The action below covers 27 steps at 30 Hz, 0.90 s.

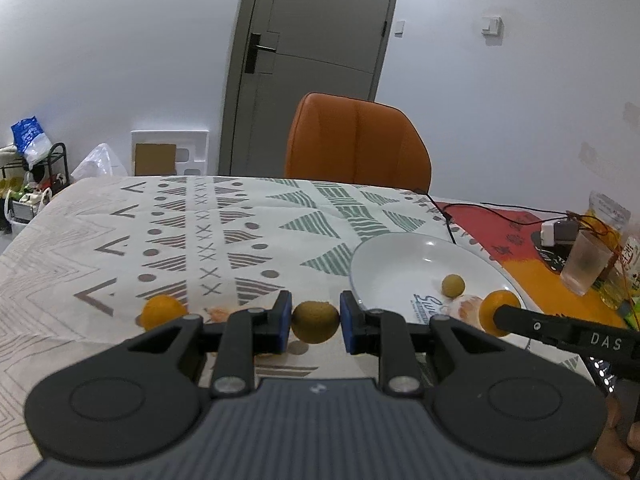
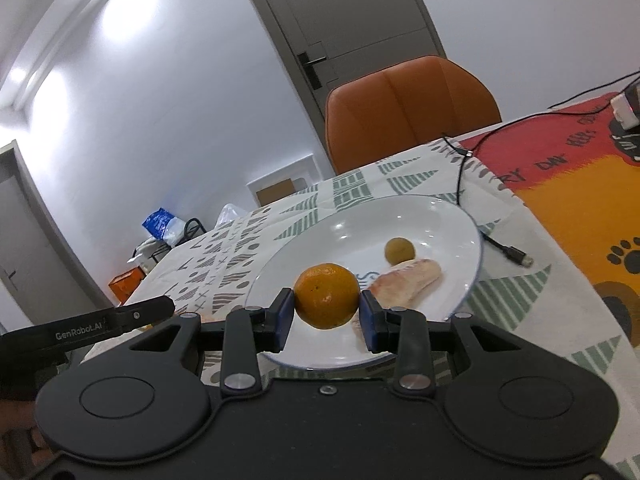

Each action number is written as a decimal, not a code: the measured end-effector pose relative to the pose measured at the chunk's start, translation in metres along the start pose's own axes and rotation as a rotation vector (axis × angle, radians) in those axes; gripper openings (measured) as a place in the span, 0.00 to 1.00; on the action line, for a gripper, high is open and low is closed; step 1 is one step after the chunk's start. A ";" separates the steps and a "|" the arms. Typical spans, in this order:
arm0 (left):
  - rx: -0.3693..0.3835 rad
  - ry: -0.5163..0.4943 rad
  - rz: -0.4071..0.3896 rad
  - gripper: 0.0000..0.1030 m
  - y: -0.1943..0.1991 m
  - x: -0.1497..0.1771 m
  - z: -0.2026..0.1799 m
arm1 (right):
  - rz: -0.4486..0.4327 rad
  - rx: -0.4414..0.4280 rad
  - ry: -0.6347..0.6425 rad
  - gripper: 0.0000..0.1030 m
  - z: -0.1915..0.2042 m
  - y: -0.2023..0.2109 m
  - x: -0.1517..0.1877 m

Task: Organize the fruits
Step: 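Carry the mandarin into the plate and open the right tool while the left drops its fruit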

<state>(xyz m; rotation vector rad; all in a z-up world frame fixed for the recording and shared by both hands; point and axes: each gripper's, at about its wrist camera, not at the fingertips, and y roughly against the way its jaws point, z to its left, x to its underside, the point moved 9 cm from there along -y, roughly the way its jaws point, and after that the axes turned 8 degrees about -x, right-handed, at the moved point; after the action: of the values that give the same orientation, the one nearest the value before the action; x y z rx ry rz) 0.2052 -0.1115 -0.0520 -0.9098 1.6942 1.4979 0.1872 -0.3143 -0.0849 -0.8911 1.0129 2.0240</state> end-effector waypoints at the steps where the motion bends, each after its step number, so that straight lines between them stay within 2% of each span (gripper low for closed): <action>1: 0.001 -0.004 0.001 0.23 -0.001 0.000 -0.003 | 0.000 0.002 -0.002 0.32 -0.002 0.001 0.000; 11: 0.031 -0.038 -0.003 0.23 -0.010 -0.005 -0.030 | 0.010 0.008 -0.005 0.33 -0.011 -0.003 0.001; 14: 0.041 -0.043 -0.001 0.23 -0.012 -0.007 -0.036 | 0.014 0.014 -0.004 0.36 -0.013 -0.004 0.002; 27: 0.090 -0.073 0.012 0.23 -0.025 -0.005 -0.067 | -0.003 0.036 0.004 0.37 -0.020 0.017 -0.001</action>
<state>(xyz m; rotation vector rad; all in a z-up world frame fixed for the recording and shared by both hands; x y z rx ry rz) 0.2258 -0.1803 -0.0541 -0.7890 1.7026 1.4334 0.1789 -0.3390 -0.0868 -0.8774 1.0458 1.9963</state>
